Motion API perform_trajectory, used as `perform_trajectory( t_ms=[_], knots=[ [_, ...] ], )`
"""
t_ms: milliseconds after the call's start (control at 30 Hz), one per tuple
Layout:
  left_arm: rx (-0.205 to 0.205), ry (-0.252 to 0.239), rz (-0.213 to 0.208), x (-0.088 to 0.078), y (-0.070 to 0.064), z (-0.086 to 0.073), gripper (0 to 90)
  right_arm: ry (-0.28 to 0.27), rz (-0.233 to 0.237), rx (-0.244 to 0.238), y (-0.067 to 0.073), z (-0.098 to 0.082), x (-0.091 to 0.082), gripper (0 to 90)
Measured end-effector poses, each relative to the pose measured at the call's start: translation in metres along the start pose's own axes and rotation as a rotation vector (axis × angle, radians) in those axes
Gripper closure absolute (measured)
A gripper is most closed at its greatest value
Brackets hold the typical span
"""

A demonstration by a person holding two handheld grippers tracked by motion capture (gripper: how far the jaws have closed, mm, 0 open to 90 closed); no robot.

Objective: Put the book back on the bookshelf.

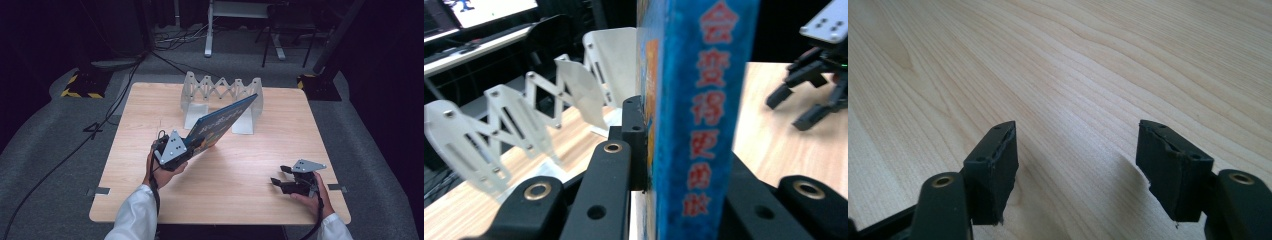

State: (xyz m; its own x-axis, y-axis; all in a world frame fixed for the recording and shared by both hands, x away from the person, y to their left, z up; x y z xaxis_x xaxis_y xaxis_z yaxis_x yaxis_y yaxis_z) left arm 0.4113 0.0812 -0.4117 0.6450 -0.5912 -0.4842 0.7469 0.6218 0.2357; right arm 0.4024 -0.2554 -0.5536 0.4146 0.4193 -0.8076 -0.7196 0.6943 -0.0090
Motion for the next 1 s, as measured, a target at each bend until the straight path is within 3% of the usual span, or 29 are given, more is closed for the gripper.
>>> perform_trajectory(
  t_ms=[400, 767, 1000],
  knots=[
    [-0.024, 0.05, 0.099, 0.001, 0.034, -0.002, 83.0, 0.017, -0.005, -0.007, 0.0, 0.0, 0.002, 34.5],
    [-0.146, 0.009, 0.175, 0.007, 0.07, -0.008, 82.9, 0.021, 0.001, -0.025, 0.002, 0.0, 0.002, 34.6],
    [-0.209, -0.02, 0.192, 0.021, 0.078, -0.013, 82.8, 0.02, 0.002, -0.027, 0.002, 0.0, 0.002, 34.4]
  ],
)
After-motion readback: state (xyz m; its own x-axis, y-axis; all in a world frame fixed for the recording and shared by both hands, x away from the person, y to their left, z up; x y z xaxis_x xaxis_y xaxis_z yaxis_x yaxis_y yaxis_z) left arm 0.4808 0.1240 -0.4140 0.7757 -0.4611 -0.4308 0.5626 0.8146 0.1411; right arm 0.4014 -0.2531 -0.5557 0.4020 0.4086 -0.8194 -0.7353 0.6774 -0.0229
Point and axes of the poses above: each handheld gripper's, and its own axes: x roughly forward along the jaws, z roughly out of its top, y roughly to its left, the point moved 8 cm from there along x, roughly forward along the jaws, and after that the axes turned 14 degrees about y, right-handed, at the moved point
